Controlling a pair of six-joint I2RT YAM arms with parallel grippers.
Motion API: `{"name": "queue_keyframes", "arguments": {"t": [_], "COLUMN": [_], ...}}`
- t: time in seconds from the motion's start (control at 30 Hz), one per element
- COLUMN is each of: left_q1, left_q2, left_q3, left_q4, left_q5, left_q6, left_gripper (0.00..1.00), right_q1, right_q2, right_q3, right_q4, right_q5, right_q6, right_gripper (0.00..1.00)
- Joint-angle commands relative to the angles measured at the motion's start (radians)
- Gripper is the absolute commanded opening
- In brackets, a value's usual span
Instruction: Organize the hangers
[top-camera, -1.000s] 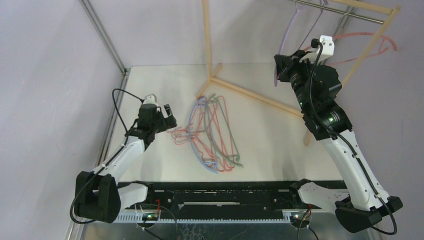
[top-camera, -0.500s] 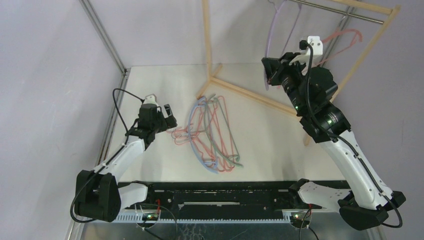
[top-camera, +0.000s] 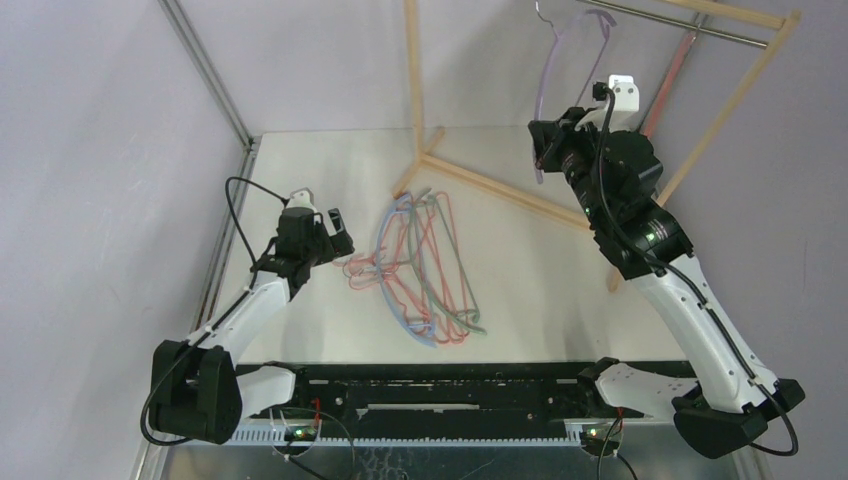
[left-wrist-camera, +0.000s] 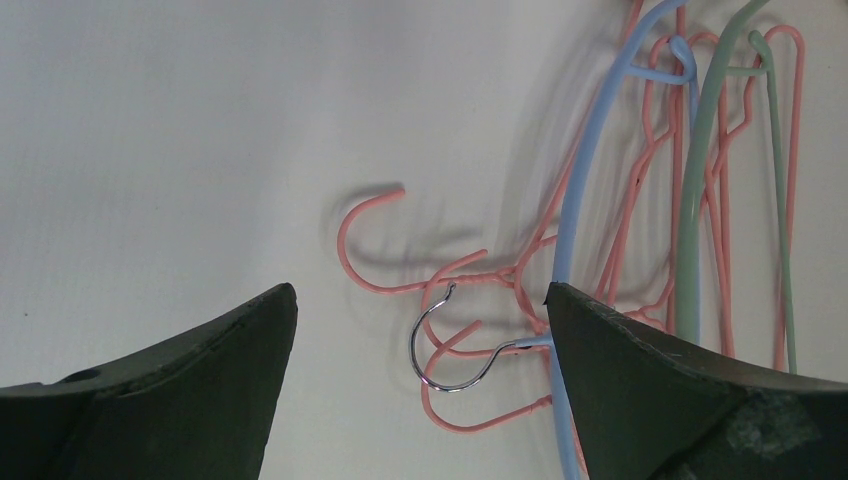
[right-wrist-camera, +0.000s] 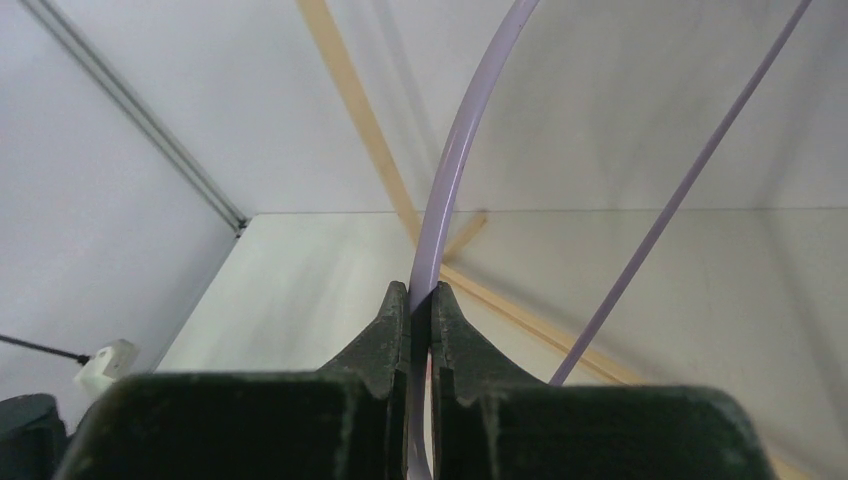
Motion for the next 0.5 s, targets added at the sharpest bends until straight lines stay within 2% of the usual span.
{"name": "queue_keyframes", "arguments": {"t": [0.0,0.47], "left_q1": [0.003,0.002], "left_q2": [-0.010,0.014], "left_q3": [0.003,0.011], "left_q4": [0.040,0.047], "left_q5": [-0.001,0.011], "left_q6": [-0.001,-0.003], "left_gripper": [1.00,1.00], "right_q1": [-0.030,-0.151], "right_q2": [-0.012,-0.086], "right_q3": [-0.004,-0.059], "right_q4": [0.075,0.055], "right_q5": [0.012,0.000], "right_q6": [-0.005,0.005], "right_gripper": [0.00,0.00]}}
